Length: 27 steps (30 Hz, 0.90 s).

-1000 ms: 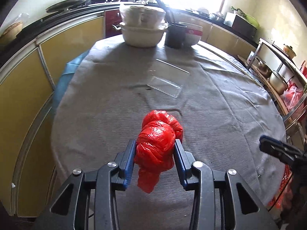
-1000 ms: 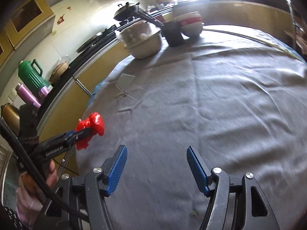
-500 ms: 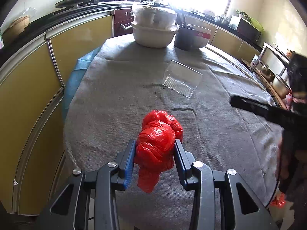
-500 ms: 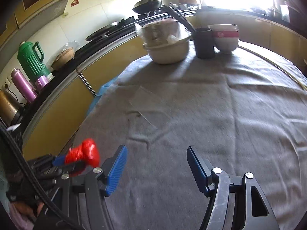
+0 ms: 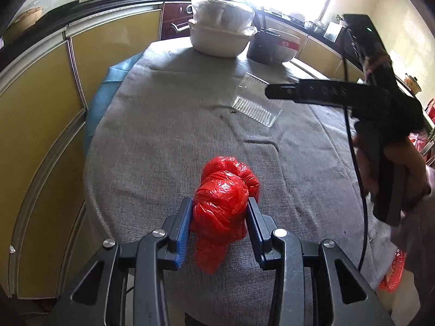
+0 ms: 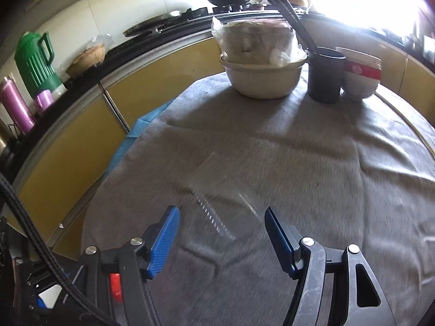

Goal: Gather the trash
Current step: 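Move the right tool to the clear plastic tray while left tool holds bag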

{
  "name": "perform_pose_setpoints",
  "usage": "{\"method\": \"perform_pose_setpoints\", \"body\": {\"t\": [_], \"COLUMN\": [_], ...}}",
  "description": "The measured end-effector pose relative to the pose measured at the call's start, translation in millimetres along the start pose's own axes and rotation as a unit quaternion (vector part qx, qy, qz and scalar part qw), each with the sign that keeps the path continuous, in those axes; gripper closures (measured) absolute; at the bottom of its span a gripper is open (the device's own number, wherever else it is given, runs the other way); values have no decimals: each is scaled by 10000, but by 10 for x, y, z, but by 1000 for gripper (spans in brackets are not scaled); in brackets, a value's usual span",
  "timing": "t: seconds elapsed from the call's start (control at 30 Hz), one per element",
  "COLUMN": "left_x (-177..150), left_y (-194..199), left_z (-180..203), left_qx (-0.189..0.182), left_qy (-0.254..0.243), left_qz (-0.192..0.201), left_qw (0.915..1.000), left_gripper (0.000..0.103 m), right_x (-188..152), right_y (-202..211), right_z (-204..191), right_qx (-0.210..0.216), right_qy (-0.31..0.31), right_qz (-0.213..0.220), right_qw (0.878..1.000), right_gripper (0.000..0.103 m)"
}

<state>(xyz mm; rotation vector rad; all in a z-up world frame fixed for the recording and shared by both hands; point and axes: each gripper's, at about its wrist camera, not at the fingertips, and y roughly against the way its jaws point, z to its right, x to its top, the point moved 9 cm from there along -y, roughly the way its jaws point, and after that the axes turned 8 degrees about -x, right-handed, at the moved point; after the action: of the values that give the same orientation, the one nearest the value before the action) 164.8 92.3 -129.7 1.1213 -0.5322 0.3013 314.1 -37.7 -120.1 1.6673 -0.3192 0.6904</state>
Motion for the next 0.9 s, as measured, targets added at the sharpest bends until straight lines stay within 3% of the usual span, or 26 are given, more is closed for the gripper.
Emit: {"method": "perform_pose_setpoints", "body": {"t": [0.4, 0.6, 0.63, 0.7, 0.87, 0.9], "left_x": [-76, -74, -79, -81, -84, -88], "left_y": [-77, -83, -82, -90, -111, -113], "left_z": [-13, -19, -15, -15, -27, -28], "left_qx": [-88, -104, -99, -89, -94, -98], "left_qy": [60, 88, 87, 88, 138, 150], "left_qz": [-132, -152, -159, -165, -183, -184], "left_qw": [9999, 9998, 9998, 9998, 9997, 9997], "left_gripper": [63, 62, 62, 62, 62, 62], "right_x": [75, 5, -5, -28, -102, -120], "right_y": [-269, -413, -418, -405, -349, -332], "right_z": [-138, -151, -150, -147, -116, -107], "right_qx": [-360, -743, -664, -465, -258, -192], "right_qy": [586, 855, 780, 592, 322, 261], "right_qz": [-151, -244, -248, -222, -139, -129], "right_qw": [9975, 9933, 9944, 9969, 9991, 9994], "right_gripper": [31, 32, 35, 51, 55, 64]}}
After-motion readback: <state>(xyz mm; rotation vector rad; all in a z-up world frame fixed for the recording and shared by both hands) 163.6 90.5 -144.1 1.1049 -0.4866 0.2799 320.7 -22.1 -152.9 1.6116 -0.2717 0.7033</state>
